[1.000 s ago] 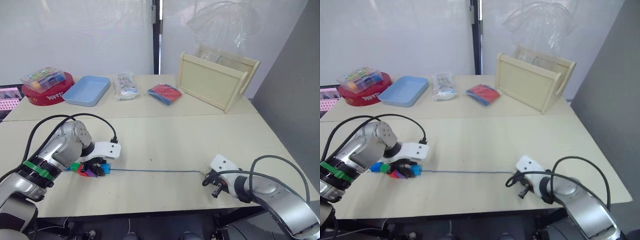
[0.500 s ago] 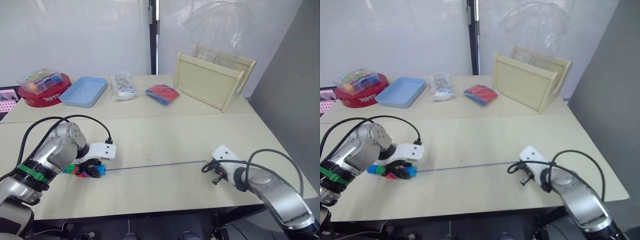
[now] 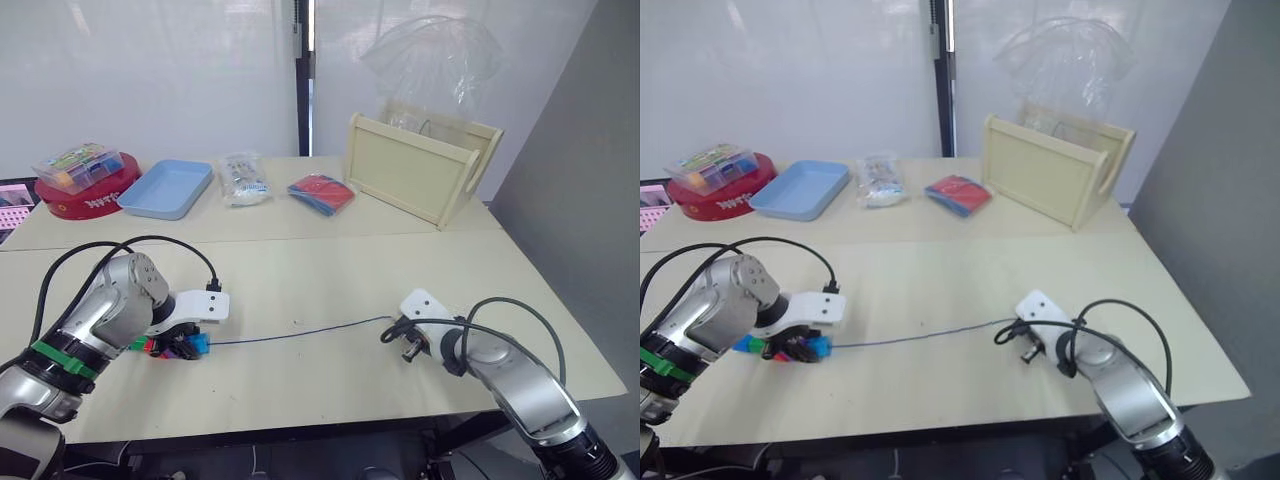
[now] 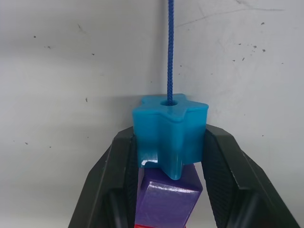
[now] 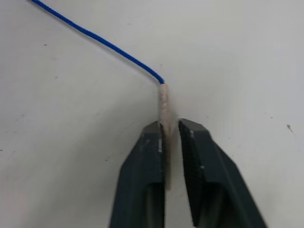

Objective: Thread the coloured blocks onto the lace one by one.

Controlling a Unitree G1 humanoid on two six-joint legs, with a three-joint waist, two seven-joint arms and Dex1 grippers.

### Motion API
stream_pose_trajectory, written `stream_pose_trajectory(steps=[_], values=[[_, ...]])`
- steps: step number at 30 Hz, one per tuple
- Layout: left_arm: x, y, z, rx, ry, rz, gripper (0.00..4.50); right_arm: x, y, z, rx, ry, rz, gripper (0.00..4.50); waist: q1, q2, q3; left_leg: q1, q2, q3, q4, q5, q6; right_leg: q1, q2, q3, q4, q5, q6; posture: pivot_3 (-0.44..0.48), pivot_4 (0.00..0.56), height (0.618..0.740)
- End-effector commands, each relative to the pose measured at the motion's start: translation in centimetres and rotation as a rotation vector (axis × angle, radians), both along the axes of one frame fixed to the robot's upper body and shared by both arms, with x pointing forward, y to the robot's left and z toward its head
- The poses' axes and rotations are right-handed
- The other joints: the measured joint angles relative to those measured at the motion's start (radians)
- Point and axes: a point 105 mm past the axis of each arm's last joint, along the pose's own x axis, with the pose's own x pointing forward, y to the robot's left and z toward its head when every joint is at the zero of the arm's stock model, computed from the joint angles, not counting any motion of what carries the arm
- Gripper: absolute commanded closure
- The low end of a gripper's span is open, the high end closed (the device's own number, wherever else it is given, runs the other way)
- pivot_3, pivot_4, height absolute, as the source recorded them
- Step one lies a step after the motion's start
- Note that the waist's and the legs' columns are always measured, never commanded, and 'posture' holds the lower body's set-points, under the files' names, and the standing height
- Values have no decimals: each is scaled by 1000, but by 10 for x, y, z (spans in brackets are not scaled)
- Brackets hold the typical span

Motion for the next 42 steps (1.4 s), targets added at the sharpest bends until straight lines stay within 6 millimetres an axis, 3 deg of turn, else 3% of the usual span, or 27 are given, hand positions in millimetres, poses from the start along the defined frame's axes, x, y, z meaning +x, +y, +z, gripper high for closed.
stream_pose_trajectory(steps=[1, 6, 8, 11, 16, 18, 19, 24, 28, 32, 38, 42], values=[[-2, 2, -3, 9, -2, -23, 1834, -18, -7, -36, -5, 170, -7, 2276, 5, 0, 0, 0, 0, 0, 0, 0, 0, 0, 0, 0, 0, 0, 0, 0, 150, 740], [-4, 1, 22, -41, -72, -12, 176, -25, -18, -15, -41, 115, 13, 613, 25, -1, 1, -4, 0, 0, 0, 0, 0, -3, 0, -1, -1, 0, 0, 0, 150, 740], [-11, 4, 33, -64, -91, 6, 0, -33, -20, -3, -44, 89, 39, 37, 29, -1, 2, -9, 0, 0, 0, 0, 0, -7, 0, -1, -2, 0, 0, 0, 150, 740], [-17, 7, 46, -105, -130, 45, 0, -43, -28, 9, -53, 55, 57, 37, 38, -1, 3, -12, 0, -1, 0, -1, 1, -9, -1, -2, -2, 0, 0, 0, 150, 740], [-14, -4, 74, -288, -237, 126, 0, -55, -33, 28, 6, -13, 71, 37, 52, -1, 6, -17, -1, -1, 2, -1, 1, -11, -1, -2, -5, 0, 0, 0, 150, 740], [-23, -2, 99, -512, -272, 270, 0, -63, -39, 41, 87, -68, 30, 37, 52, -1, 8, -17, -1, -1, 2, -1, 1, -12, -1, -2, -4, 0, 0, 0, 150, 740], [-29, 2, 99, -579, -289, 301, 0, -65, -40, 47, 129, -101, 16, 37, 51, -1, 8, -19, -1, -1, 2, -1, 1, -14, -1, -2, -3, 0, 0, 0, 150, 740], [-39, 17, 87, -911, -441, 440, 0, -74, -45, 49, 337, -135, -71, 37, 29, 2, 8, -20, 0, 1, 2, -1, 1, -18, -2, -1, 0, 0, 0, 0, 150, 740], [-48, 37, 81, -1063, -545, 542, 0, -76, -57, 40, 343, -149, -134, 37, 31, -1, 9, -20, -1, 0, 3, 0, -1, -18, -3, -2, 2, 0, -1, 0, 150, 740], [-75, 69, 53, -1105, -502, 677, 0, -69, -71, 45, 418, -223, -195, 37, 22, 0, 8, -16, -1, 1, 1, 0, -1, -16, -4, 0, 1, 0, -1, 0, 150, 740], [-100, 111, 24, -1033, -520, 807, 0, -76, -95, 34, 427, -197, -226, 37, 36, -1, 8, -15, -2, 2, -2, 0, -2, -15, -6, 0, 0, 0, -1, 0, 150, 740], [-108, 123, 6, -988, -502, 836, 0, -82, -103, 30, 437, -182, -220, 37, 34, 0, 8, -15, -2, 2, -3, 0, -2, -15, -6, 0, -1, 0, -1, 0, 150, 740]])
